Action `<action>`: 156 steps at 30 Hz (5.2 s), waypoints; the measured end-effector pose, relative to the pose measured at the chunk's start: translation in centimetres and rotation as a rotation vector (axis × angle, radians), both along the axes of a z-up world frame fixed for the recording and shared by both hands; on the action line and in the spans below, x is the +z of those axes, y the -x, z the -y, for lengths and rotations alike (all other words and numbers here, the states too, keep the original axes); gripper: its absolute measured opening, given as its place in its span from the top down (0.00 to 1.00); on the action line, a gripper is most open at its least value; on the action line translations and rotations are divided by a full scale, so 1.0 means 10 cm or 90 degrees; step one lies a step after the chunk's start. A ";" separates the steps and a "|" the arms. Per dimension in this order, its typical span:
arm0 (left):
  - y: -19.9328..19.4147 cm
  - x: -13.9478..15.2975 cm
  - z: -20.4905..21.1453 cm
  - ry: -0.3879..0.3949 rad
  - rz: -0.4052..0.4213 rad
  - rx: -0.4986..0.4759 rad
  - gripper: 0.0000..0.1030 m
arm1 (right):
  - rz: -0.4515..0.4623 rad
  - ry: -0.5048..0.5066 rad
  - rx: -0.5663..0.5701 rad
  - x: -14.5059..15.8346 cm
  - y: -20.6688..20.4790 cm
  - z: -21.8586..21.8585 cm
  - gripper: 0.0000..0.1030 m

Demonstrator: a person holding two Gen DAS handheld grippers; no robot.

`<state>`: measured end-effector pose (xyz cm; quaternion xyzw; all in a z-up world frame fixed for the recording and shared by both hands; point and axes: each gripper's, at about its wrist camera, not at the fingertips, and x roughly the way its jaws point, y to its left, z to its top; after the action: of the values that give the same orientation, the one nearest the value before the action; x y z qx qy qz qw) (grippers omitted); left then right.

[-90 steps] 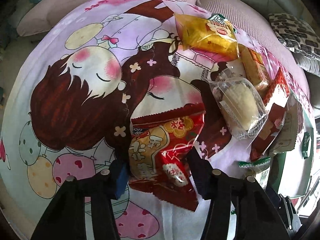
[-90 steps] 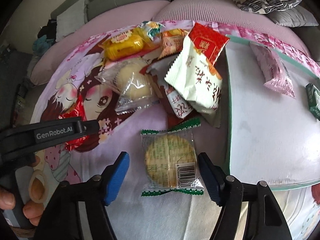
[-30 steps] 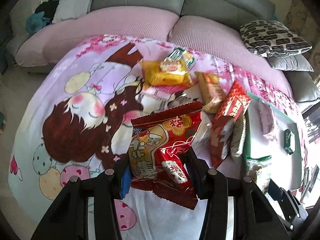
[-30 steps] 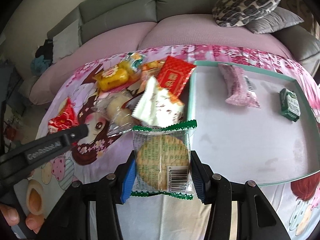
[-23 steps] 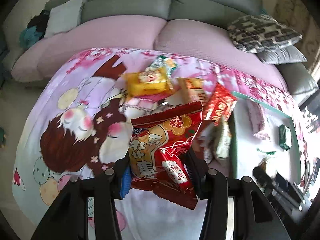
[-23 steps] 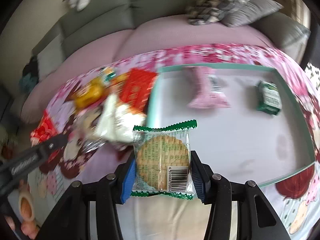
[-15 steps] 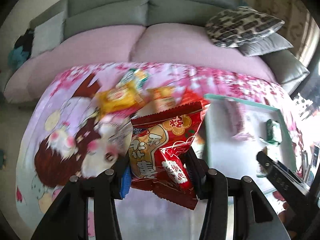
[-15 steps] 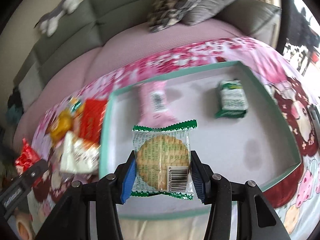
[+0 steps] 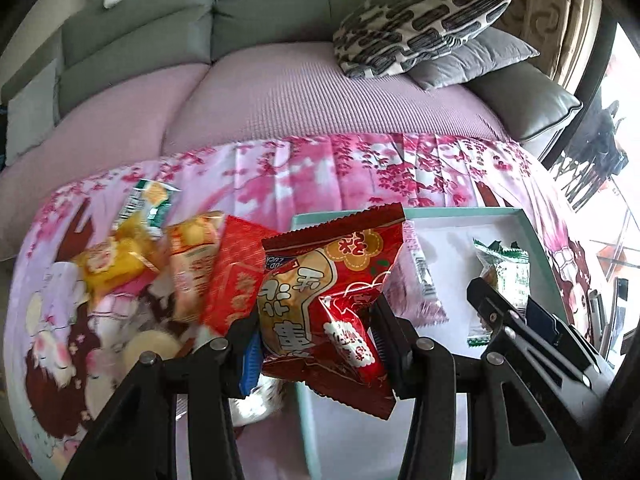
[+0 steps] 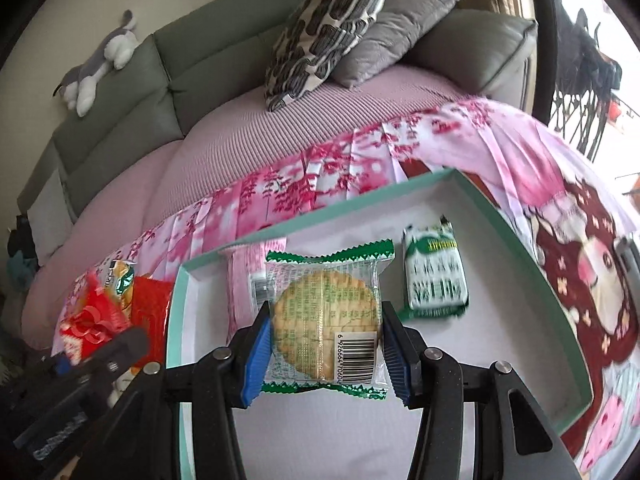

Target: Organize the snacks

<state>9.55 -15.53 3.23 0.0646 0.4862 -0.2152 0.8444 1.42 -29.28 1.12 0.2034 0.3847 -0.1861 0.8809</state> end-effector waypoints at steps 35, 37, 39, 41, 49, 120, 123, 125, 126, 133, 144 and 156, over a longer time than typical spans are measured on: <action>-0.15 -0.11 0.35 0.013 -0.012 -0.026 0.26 | -0.068 -0.016 -0.045 -0.26 -0.09 0.31 0.48; -0.16 -0.08 0.32 0.009 -0.007 -0.013 0.23 | -0.066 -0.020 -0.040 -0.25 -0.09 0.30 0.47; -0.17 -0.05 0.28 0.003 0.005 -0.003 0.22 | -0.061 -0.026 -0.035 -0.24 -0.09 0.30 0.44; -0.18 -0.04 0.26 -0.003 0.010 0.004 0.21 | -0.059 -0.021 -0.030 -0.23 -0.09 0.29 0.36; -0.23 -0.08 0.16 -0.054 0.016 0.049 0.16 | -0.070 -0.002 -0.021 -0.17 -0.08 0.26 0.13; -0.19 -0.28 -2.02 -0.005 -0.111 0.334 0.04 | -0.127 0.040 0.229 -0.07 -0.21 -1.52 0.00; -0.24 -0.38 -1.97 0.020 -0.148 0.322 0.04 | -0.133 0.041 0.223 -0.08 -0.22 -1.49 0.00; -0.28 -0.44 -1.92 0.036 -0.167 0.315 0.04 | -0.137 0.040 0.215 -0.10 -0.22 -1.46 0.00; -0.30 -0.45 -1.91 0.039 -0.170 0.313 0.04 | -0.139 0.040 0.213 -0.11 -0.23 -1.44 0.00; -0.42 -0.57 -1.76 0.054 -0.187 0.306 0.05 | -0.145 0.040 0.213 -0.14 -0.24 -1.45 0.00; -0.46 -0.71 -1.57 0.079 -0.192 0.274 0.43 | -0.153 0.039 0.210 -0.18 -0.24 -1.42 0.00; -0.31 -0.67 -1.88 0.058 -0.198 0.301 0.44 | -0.159 0.067 0.220 -0.24 -0.30 -1.44 0.00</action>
<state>12.63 3.24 -3.51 -0.1224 0.6013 -0.0414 0.7885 4.44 -14.91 -1.24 0.0635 0.5095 -0.0756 0.8548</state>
